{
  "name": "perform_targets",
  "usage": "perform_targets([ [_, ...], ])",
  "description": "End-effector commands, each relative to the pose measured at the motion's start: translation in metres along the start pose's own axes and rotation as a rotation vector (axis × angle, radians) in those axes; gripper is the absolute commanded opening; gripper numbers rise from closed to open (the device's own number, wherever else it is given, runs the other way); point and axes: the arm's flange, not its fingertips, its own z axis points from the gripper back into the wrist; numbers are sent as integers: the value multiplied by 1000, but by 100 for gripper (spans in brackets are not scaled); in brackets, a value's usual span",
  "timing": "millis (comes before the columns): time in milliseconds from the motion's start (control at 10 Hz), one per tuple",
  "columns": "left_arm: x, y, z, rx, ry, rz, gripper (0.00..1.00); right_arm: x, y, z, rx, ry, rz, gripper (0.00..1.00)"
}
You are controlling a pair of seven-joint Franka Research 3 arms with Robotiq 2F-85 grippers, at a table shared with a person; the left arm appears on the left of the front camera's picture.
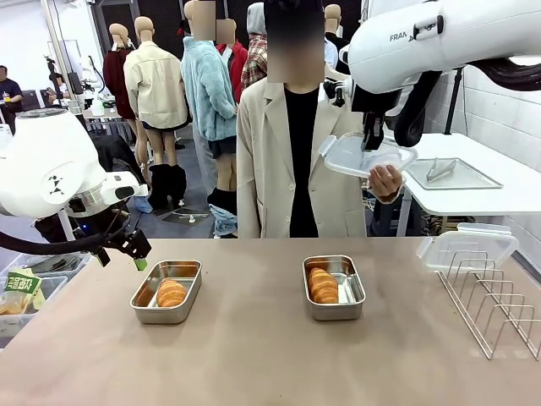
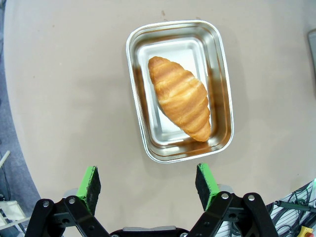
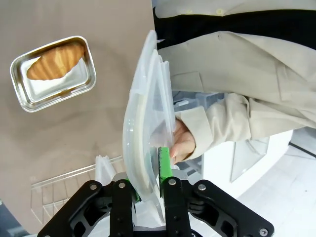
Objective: Place the bread in airtight containers.
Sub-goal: Pick up one Airtight Container lid and hand it to the human.
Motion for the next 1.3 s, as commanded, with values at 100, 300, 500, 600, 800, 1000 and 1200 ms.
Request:
perform_targets([
  [100,1,-1,0,7,-9,16,100,-6,7,22,58,-7,-14,73],
  [300,1,-1,0,7,-9,16,100,-28,19,47,144,21,-38,100],
  [500,1,-1,0,7,-9,16,100,-63,34,69,309,61,30,100],
  [600,1,-1,0,7,-9,16,100,-82,38,70,355,79,44,100],
  [800,1,-1,0,7,-9,16,100,-116,44,49,445,75,75,100],
  [1000,1,-1,0,7,-9,16,100,-141,47,18,530,68,33,100],
  [1200,1,-1,0,7,-9,16,100,-158,45,-10,490,57,61,100],
])
